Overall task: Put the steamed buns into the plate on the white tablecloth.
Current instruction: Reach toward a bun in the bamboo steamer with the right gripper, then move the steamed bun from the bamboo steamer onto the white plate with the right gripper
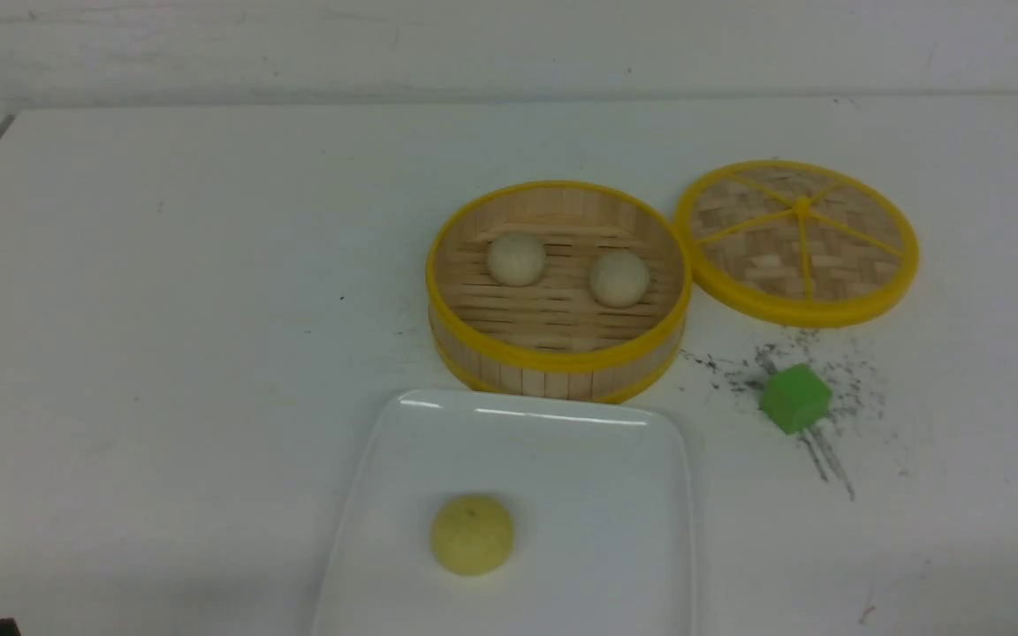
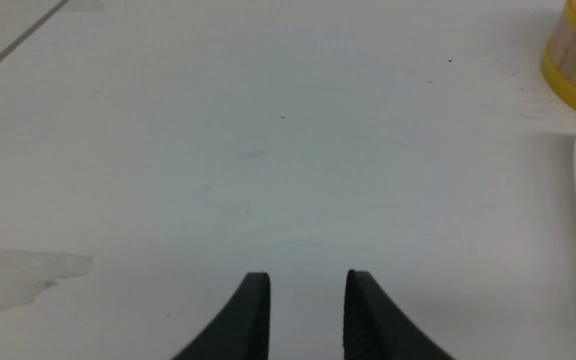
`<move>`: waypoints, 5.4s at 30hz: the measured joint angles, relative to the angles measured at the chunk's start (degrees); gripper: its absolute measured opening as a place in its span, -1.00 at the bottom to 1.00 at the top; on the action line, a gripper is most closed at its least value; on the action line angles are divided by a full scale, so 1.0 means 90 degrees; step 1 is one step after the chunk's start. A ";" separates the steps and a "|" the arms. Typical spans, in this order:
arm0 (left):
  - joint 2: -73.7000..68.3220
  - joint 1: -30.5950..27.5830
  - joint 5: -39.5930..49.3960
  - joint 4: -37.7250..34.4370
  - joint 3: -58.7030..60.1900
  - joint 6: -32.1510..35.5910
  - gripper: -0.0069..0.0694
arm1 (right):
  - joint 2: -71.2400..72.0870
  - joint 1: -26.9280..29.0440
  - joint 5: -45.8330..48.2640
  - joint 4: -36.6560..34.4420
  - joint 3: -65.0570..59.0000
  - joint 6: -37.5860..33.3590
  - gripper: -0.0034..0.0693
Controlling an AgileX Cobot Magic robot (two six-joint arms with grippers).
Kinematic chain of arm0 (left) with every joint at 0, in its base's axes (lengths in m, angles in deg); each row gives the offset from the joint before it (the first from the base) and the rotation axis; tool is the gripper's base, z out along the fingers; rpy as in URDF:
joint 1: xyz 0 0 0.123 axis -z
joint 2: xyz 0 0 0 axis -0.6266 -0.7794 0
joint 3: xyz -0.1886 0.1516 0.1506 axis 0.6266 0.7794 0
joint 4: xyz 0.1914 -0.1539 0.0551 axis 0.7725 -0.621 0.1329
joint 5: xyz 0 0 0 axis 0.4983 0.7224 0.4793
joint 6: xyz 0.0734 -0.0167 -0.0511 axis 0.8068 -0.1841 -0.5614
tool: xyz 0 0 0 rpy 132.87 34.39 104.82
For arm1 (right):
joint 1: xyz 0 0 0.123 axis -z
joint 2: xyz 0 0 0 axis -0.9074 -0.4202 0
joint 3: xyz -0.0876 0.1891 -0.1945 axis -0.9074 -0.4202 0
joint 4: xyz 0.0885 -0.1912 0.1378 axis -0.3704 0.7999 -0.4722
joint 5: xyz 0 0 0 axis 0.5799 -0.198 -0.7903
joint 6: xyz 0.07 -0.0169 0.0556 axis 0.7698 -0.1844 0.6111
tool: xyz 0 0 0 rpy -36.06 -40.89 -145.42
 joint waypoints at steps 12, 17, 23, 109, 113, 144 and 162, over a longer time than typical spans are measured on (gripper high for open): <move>0.0000 0.0000 0.0000 0.0006 0.0000 0.0000 -0.19 | 0.0000 0.0000 0.0000 0.0006 0.0000 0.0000 -0.25; 0.0000 0.0000 0.0002 0.0021 0.0000 0.0000 -0.19 | 0.0000 0.0000 0.0000 0.0006 0.0000 0.0000 -0.25; 0.0000 0.0000 0.0002 0.0026 0.0000 0.0002 -0.19 | 0.0000 0.0000 0.0000 0.0006 0.0000 0.0000 -0.25; -0.7761 0.0018 0.3908 -0.4648 -0.4992 0.1972 -0.46 | -1.2793 -0.2347 0.2715 -0.2360 1.1050 -0.2521 0.21; -0.7761 0.0018 0.3813 -0.4648 -0.4992 0.1907 -0.41 | -1.3227 -0.2347 0.2065 -0.2110 1.1285 -0.2376 0.21; -0.7761 0.0018 0.3697 -0.4472 -0.4992 0.1872 -0.32 | -1.2639 -0.2352 0.3064 -0.2265 1.1317 -0.2310 -0.85; -0.7761 0.0018 0.3624 -0.4327 -0.4992 0.1872 -0.29 | -1.0445 -0.3245 0.4833 -0.3867 0.9040 -0.2967 -0.81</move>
